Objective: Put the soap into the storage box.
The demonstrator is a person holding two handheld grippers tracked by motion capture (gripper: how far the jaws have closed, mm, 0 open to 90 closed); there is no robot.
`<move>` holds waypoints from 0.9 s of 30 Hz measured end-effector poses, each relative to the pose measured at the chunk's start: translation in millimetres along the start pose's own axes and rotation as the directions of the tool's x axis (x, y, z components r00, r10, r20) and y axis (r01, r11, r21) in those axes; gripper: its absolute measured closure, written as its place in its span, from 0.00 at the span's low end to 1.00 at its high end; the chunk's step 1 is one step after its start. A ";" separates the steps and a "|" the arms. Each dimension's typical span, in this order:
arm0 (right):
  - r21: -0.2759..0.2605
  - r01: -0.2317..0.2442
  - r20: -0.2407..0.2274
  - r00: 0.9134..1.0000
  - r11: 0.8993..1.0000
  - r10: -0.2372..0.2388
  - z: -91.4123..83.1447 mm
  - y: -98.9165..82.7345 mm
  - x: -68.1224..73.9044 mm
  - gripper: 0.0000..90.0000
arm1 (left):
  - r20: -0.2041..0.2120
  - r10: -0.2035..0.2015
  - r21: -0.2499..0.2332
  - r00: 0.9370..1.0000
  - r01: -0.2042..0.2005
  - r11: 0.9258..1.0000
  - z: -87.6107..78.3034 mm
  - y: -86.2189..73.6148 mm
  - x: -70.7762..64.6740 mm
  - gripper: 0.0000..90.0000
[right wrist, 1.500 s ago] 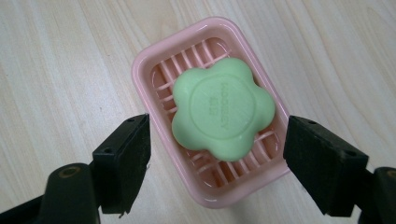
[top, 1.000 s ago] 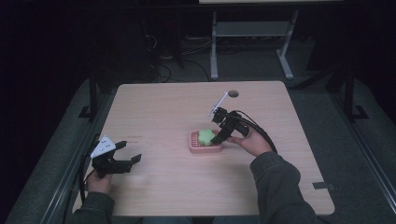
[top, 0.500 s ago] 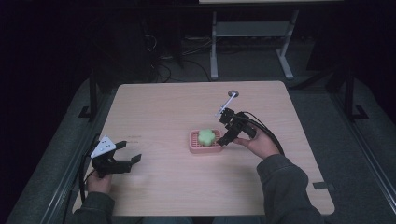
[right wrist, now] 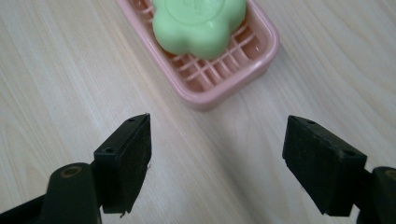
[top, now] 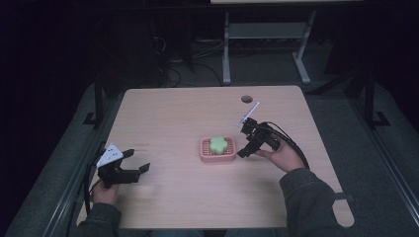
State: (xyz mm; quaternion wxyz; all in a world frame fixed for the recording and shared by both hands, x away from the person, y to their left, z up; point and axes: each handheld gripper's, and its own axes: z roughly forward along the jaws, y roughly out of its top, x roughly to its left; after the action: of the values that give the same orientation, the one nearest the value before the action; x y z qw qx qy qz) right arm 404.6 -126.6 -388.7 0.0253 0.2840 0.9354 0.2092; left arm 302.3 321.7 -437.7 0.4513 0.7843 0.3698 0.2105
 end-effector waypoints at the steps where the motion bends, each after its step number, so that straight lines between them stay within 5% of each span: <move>1: -0.007 0.001 -0.002 1.000 1.000 -0.001 -0.9 -1.9 -0.8 0.26 | 0.000 0.000 0.000 1.000 0.000 1.000 0.0 0.0 0.0 0.16; 27: -0.018 -0.082 0.007 0.997 0.996 0.083 -11.6 -49.6 -9.5 0.26 | 0.001 0.002 -0.001 1.000 -0.002 1.000 1.3 -0.2 -0.7 0.16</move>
State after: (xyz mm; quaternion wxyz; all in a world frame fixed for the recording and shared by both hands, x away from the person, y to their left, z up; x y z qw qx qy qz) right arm 384.7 -173.3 -399.0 0.0227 0.3229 0.9209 0.2173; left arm 302.6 320.5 -438.5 0.4518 0.7845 0.3688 0.2105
